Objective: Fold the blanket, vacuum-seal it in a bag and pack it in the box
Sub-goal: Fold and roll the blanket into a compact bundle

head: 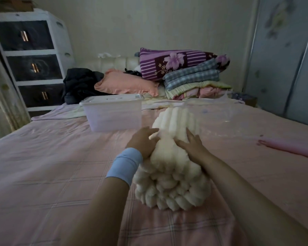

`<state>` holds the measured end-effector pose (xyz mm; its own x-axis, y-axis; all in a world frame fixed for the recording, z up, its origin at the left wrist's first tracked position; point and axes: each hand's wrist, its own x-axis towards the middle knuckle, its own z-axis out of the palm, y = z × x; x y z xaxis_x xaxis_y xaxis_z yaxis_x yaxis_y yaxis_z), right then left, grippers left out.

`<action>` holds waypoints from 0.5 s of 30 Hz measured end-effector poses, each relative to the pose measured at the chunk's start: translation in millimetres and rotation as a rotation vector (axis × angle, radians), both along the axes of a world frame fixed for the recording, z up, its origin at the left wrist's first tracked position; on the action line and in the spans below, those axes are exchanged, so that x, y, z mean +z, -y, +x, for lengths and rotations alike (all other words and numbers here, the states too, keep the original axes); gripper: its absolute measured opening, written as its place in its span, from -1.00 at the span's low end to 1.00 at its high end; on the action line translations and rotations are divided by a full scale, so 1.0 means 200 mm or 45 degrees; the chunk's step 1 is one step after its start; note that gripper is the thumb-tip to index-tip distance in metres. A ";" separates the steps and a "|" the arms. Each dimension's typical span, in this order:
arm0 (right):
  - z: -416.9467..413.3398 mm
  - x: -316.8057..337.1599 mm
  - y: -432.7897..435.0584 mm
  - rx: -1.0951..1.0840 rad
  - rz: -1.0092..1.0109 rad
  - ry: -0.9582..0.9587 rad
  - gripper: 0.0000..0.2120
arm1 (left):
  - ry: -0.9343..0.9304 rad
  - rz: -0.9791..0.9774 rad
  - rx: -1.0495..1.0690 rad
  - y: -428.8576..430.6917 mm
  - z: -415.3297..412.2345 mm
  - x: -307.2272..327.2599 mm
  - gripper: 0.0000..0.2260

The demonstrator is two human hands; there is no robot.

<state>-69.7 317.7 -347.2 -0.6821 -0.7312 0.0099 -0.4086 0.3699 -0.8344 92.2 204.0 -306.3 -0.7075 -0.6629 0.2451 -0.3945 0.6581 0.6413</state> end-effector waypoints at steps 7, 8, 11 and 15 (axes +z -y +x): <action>-0.02 -0.05 -0.17 0.118 -0.411 0.098 -0.35 | 0.006 0.049 -0.215 -0.14 0.07 -0.03 -0.55; -0.04 -0.08 -0.21 0.097 -0.459 0.030 -0.46 | -0.078 0.123 -0.206 -0.10 0.11 -0.04 -0.58; 0.06 -0.11 -0.23 0.006 -0.569 -0.017 -0.65 | -0.275 0.423 -0.177 0.01 0.25 -0.07 -0.65; 0.32 -0.08 -0.01 0.153 -0.561 -0.147 -0.71 | -0.377 0.732 0.006 0.17 0.42 -0.13 -0.79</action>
<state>-6.0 320.7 -362.6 -0.5691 -0.7141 0.4076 -0.5260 -0.0649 -0.8480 177.1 170.5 -331.4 -0.6612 -0.7494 0.0343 -0.1490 0.1761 0.9730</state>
